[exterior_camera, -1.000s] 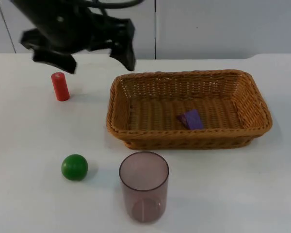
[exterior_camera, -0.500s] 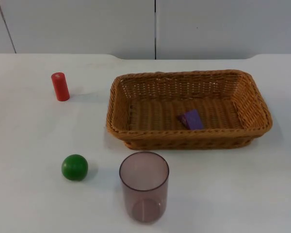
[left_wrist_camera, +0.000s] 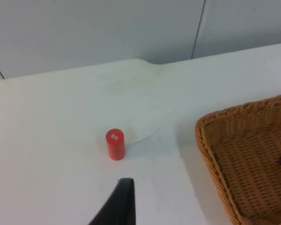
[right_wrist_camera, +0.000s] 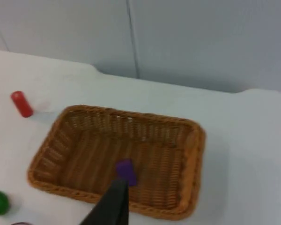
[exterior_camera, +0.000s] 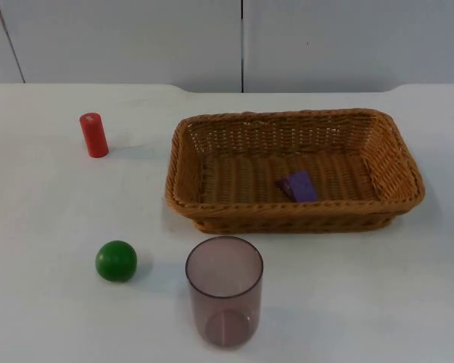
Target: Pick up the basket with the left hand and place the triangular block into the basket with the right hand.
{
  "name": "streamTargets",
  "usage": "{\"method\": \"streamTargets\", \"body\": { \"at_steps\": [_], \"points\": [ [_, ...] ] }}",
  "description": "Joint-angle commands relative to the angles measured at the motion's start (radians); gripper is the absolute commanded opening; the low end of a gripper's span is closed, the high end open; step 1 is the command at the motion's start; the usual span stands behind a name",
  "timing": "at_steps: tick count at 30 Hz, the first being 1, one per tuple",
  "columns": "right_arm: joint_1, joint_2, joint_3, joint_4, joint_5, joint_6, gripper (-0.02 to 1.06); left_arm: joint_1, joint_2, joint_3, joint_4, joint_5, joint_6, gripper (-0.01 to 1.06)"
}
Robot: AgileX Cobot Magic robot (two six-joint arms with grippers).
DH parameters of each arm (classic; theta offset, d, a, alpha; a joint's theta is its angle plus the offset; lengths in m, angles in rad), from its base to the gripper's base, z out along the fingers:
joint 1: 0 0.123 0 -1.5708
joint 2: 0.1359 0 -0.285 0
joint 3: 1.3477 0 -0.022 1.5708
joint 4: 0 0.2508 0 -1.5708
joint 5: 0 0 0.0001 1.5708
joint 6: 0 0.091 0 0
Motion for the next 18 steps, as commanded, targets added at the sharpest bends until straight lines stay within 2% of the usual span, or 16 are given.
{"method": "streamTargets", "body": {
  "at_steps": [1,4,5,7,8,12,15,16,18],
  "points": [
    [-0.033,0.007,0.016,0.139,-0.085,-0.102,1.01,0.002,-0.024,0.002,-0.006,0.005,-0.005,1.05],
    [-0.103,0.071,0.018,0.420,-0.120,-0.404,1.01,0.002,-0.053,0.002,-0.012,0.014,-0.005,1.05],
    [-0.103,0.071,0.018,0.420,-0.120,-0.404,1.01,0.002,-0.053,0.002,-0.012,0.014,-0.005,1.05],
    [-0.175,0.136,0.018,0.542,-0.129,-0.449,1.01,0.002,-0.066,0.002,-0.026,0.023,-0.005,1.05],
    [-0.202,0.160,0.018,0.554,-0.137,-0.449,1.01,0.002,-0.073,0.002,-0.026,0.034,-0.005,1.05],
    [-0.267,0.185,0.018,0.541,-0.141,-0.449,1.01,0.002,-0.080,0.002,-0.022,0.078,-0.003,1.05],
    [-0.325,0.166,0.018,0.412,-0.113,-0.364,1.01,0.002,-0.083,0.002,-0.022,0.086,-0.001,1.05],
    [-0.325,0.166,0.018,0.412,-0.113,-0.364,1.01,0.002,-0.083,0.002,-0.022,0.086,-0.001,1.05],
    [-0.382,0.146,0.018,0.297,-0.055,-0.309,1.05,0.002,-0.083,0.002,-0.024,0.096,-0.001,1.05]
  ]
}}
